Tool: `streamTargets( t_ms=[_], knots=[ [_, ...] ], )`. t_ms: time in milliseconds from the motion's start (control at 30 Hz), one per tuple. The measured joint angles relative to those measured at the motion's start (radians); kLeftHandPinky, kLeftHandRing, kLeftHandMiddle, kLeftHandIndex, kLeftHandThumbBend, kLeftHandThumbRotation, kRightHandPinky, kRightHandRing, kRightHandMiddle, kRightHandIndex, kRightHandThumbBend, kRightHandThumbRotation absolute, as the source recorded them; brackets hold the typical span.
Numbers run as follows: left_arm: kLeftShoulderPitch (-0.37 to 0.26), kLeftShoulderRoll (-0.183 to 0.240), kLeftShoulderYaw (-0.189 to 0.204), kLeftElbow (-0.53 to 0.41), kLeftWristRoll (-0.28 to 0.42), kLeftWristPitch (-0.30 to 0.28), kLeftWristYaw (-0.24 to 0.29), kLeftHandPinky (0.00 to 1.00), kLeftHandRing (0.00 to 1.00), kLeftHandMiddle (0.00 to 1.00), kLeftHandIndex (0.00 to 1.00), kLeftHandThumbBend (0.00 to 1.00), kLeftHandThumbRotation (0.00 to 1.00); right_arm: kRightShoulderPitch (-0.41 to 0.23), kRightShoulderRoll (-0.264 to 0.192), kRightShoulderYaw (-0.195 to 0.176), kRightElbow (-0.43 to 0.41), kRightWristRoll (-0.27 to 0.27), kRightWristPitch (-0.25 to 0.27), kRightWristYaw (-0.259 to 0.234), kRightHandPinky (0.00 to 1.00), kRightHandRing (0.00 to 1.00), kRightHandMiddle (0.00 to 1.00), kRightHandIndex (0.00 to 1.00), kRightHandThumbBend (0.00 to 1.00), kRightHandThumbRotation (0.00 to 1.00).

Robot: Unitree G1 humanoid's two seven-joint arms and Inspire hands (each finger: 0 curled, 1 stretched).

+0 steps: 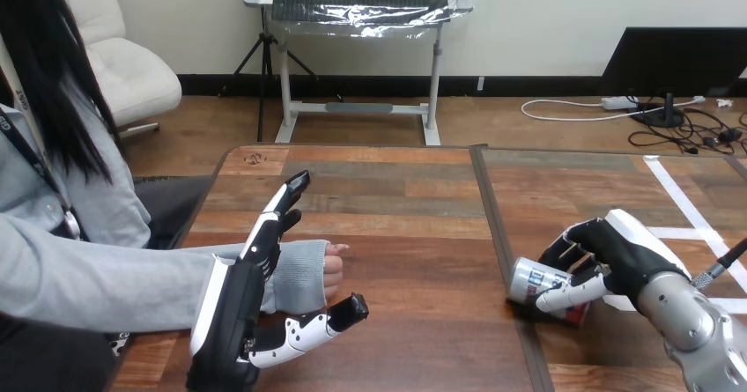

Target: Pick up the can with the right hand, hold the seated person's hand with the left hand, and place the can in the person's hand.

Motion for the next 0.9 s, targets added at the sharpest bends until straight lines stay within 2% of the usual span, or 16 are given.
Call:
streamTargets(
  t_ms=[533,900],
  knots=[
    [0.0,0.0,0.002,0.0,0.002,-0.001,0.002,0.9,0.95,0.94,0.91,1.0,0.49,0.008,0.0,-0.004,0.015,0.012,-0.071,-0.049,0.49,0.52,0.53,0.5,0.81,0.0],
    [0.0,0.0,0.002,0.0,0.005,-0.001,0.005,0.9,0.95,0.94,0.91,1.0,0.48,0.008,0.0,-0.015,0.023,0.016,-0.146,-0.098,0.45,0.48,0.5,0.49,0.82,0.0]
  ],
)
